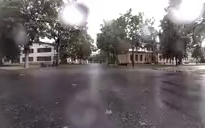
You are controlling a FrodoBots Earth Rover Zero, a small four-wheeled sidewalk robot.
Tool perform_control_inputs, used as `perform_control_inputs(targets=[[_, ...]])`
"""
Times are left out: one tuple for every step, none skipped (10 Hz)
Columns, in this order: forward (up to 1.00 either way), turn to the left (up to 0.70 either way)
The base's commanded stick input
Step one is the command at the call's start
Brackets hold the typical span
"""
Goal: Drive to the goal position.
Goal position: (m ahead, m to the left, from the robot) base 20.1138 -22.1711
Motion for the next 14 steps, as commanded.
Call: perform_control_inputs(targets=[[0.85,0.00],[0.85,0.00],[0.85,0.00],[0.85,0.00],[0.85,0.00],[0.85,0.00],[0.85,0.00],[0.85,0.00],[0.85,0.00],[0.85,0.00],[0.85,0.00],[0.85,0.00],[0.85,0.00],[0.85,0.00]])
